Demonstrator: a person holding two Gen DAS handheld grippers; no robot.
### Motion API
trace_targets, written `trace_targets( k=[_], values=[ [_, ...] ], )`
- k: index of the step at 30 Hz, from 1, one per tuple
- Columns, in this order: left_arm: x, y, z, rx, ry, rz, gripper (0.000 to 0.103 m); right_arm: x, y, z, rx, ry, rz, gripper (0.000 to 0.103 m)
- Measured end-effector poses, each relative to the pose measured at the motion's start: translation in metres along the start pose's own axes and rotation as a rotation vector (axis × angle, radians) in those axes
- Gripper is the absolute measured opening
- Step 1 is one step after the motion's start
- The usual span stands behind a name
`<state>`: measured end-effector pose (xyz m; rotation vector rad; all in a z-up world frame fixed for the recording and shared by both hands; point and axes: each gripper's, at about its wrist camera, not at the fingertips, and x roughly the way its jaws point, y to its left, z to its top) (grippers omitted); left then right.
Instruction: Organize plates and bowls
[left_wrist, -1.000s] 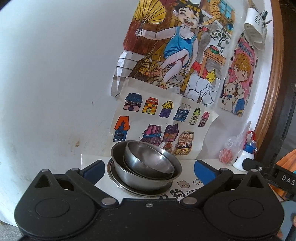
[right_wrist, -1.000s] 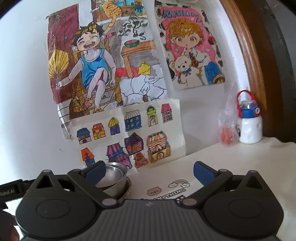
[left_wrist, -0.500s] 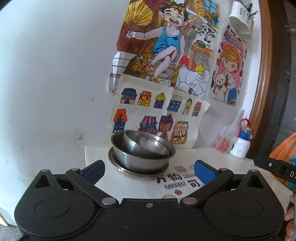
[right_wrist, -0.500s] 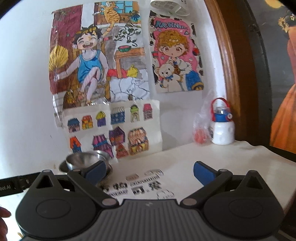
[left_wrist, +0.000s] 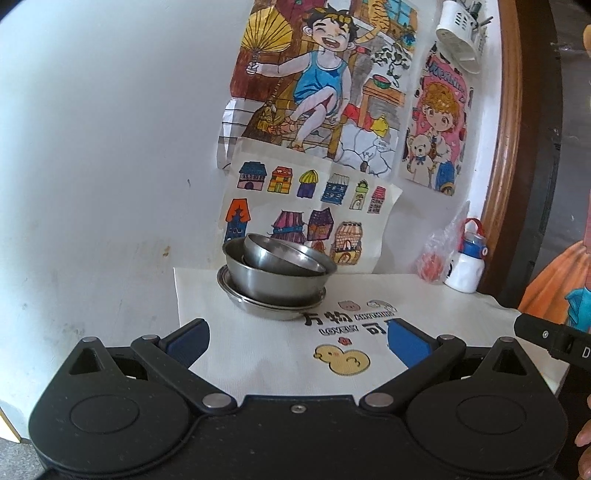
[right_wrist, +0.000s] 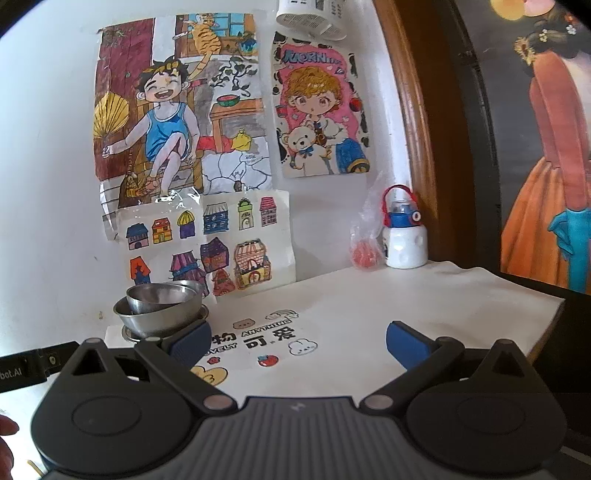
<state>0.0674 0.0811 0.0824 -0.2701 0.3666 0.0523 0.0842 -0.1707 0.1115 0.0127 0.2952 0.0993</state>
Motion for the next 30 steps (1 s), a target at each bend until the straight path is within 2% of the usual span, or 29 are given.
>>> trace_targets(
  k=[14,30],
  values=[
    [-0.014,-0.002,-0.031,0.015,0.027,0.001,0.102,-0.026,-0.007,-0.029,0.000,0.004,-0.066,0.103],
    [-0.021,0.000,-0.042,-0.003,0.036,0.010,0.102,-0.038,-0.004,-0.048,-0.007,0.007,-0.067,0.103]
  ],
)
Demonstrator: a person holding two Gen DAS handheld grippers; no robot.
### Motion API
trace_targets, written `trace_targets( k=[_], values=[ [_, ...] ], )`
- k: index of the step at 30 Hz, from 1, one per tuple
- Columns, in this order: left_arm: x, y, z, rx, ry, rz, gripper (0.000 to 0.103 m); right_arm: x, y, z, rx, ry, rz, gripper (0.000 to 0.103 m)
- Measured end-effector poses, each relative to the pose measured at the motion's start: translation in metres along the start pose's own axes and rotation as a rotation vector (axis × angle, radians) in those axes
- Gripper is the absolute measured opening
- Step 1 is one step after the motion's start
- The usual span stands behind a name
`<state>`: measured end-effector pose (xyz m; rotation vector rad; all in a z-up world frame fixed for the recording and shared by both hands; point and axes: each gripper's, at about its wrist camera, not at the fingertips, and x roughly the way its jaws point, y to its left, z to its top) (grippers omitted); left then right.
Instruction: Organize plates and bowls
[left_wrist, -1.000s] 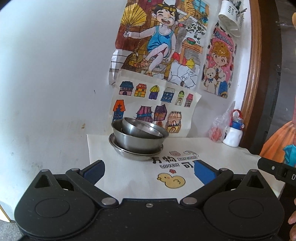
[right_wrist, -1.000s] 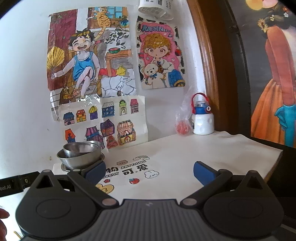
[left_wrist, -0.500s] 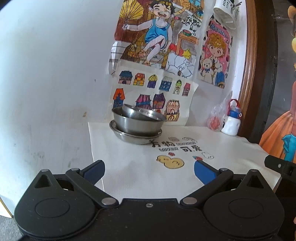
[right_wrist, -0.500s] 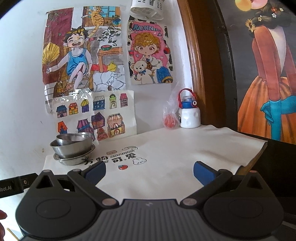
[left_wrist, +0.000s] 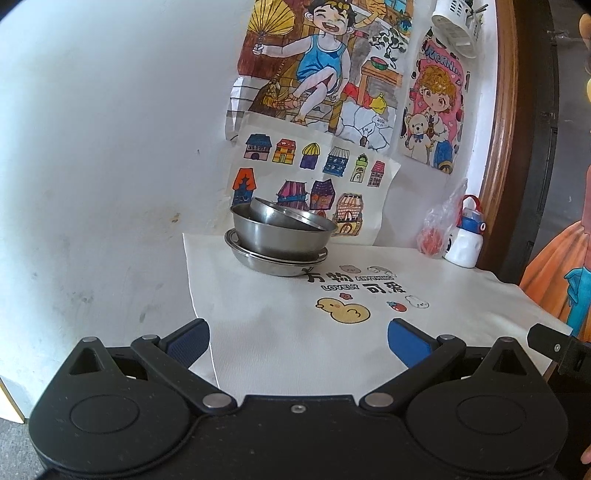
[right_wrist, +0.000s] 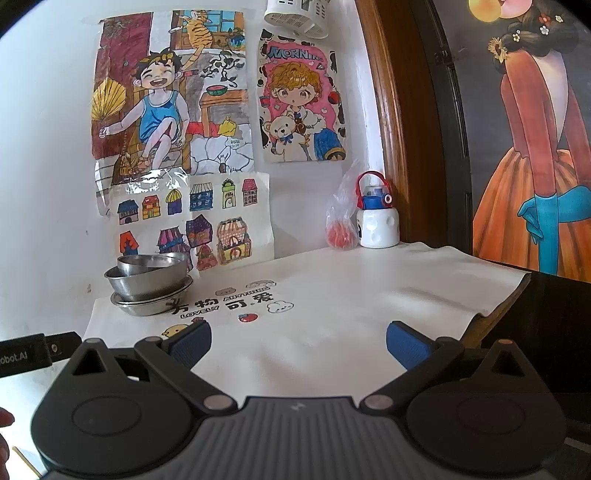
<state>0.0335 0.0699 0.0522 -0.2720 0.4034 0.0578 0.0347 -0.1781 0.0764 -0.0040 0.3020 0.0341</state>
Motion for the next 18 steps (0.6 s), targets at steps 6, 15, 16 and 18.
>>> trace_targets(
  k=[6,15,16,18],
  values=[
    [-0.0038,-0.0008,-0.0039,0.009,0.000,0.008,0.102,-0.0008,0.0008,-0.0077,0.002,0.012,0.006,0.103],
    [-0.0042,-0.0024,-0.0057,0.012,0.003,0.013,0.102,0.0003,0.0011,-0.0089,0.005,0.020,0.010,0.103],
    [-0.0043,-0.0023,-0.0059,0.012,0.003,0.013,0.102,0.0008,0.0010,-0.0091,0.006,0.022,0.011,0.103],
    [-0.0042,-0.0022,-0.0057,0.012,0.003,0.014,0.102,0.0017,0.0015,-0.0098,0.005,0.026,0.014,0.103]
  ],
)
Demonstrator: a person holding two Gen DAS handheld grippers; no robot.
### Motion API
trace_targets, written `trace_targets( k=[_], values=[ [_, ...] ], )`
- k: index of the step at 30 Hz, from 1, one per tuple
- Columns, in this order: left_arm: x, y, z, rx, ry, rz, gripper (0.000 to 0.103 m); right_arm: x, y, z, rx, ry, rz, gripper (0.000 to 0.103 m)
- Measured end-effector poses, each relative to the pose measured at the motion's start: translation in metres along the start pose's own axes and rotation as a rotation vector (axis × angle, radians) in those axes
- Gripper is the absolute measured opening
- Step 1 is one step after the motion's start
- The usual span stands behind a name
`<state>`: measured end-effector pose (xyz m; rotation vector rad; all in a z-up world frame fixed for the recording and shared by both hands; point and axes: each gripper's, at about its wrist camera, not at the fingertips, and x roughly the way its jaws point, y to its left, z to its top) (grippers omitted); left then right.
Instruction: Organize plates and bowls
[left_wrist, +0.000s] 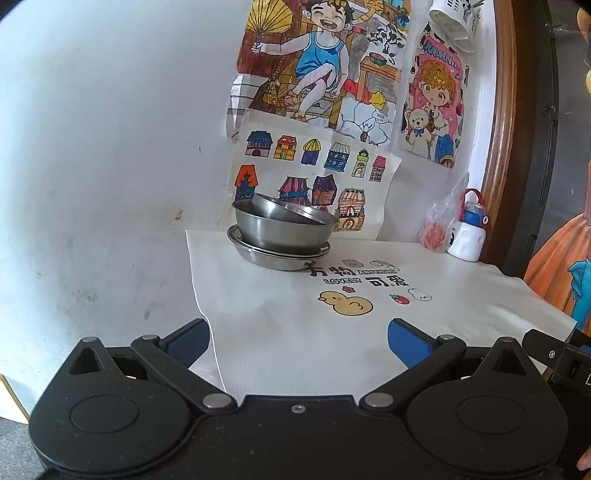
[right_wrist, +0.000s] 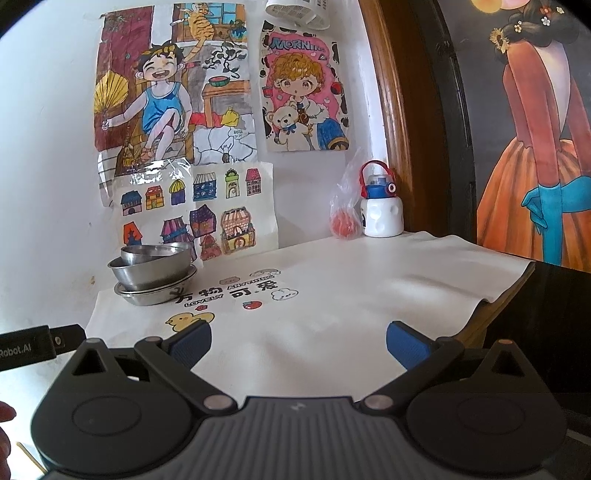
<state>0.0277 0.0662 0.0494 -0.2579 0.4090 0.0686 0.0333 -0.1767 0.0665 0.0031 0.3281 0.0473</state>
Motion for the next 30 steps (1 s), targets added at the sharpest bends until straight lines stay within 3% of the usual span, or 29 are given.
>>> trace_targets(
  k=[30],
  values=[
    [0.015,0.003,0.001,0.001,0.019,0.021,0.102,0.014,-0.001,-0.001,0.000,0.030,-0.005,0.103]
  ],
)
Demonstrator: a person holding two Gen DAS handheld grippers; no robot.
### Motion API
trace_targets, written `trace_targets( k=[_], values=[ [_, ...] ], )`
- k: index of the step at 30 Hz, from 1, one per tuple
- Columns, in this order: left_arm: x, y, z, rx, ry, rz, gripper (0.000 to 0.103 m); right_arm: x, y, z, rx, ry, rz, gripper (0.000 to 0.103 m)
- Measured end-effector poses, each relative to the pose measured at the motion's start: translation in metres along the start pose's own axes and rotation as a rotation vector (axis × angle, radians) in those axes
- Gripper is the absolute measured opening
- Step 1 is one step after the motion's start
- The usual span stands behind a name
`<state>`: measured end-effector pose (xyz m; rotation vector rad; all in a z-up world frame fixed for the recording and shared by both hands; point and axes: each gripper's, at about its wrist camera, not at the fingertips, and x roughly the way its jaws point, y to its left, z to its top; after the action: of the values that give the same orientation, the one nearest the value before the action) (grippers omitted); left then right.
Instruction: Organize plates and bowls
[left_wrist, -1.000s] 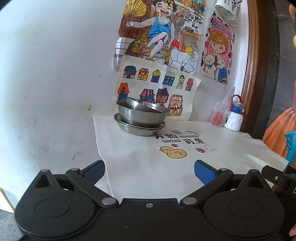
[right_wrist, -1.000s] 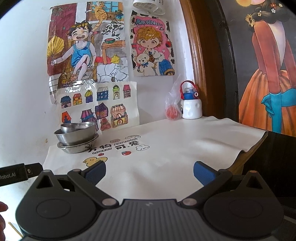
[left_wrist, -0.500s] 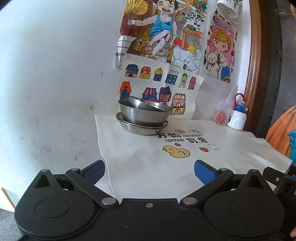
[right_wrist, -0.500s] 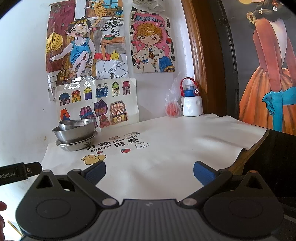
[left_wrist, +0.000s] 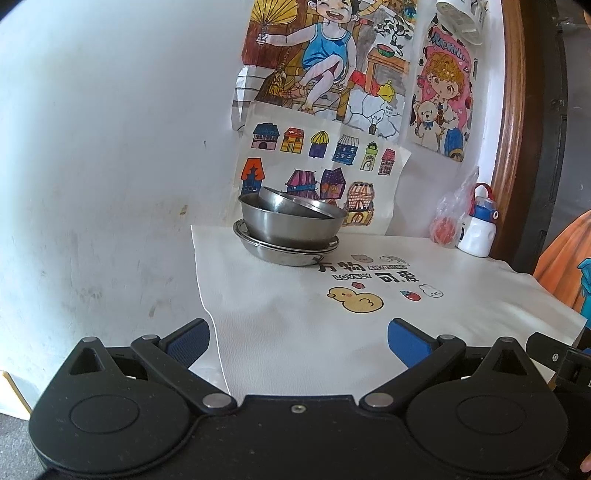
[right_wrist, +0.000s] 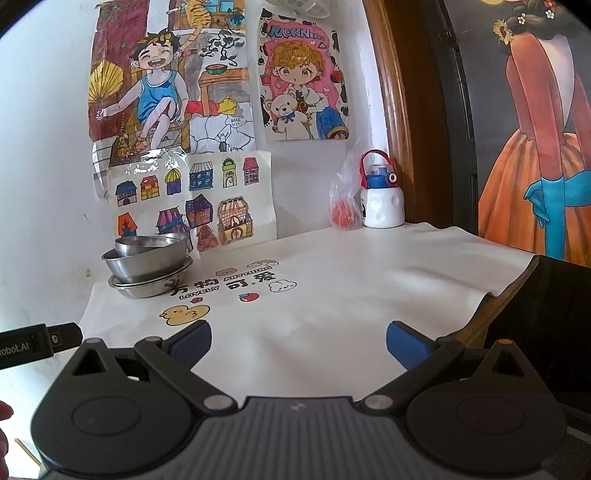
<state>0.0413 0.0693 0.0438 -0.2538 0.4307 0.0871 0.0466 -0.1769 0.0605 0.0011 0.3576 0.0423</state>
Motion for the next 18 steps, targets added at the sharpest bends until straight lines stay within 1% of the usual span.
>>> trace_targets(
  k=[18],
  values=[
    [0.0012,0.0001,-0.0003,-0.001,0.000,0.004,0.102,0.0011,-0.0024,0.0003,0.003,0.000,0.000,0.103]
  ],
)
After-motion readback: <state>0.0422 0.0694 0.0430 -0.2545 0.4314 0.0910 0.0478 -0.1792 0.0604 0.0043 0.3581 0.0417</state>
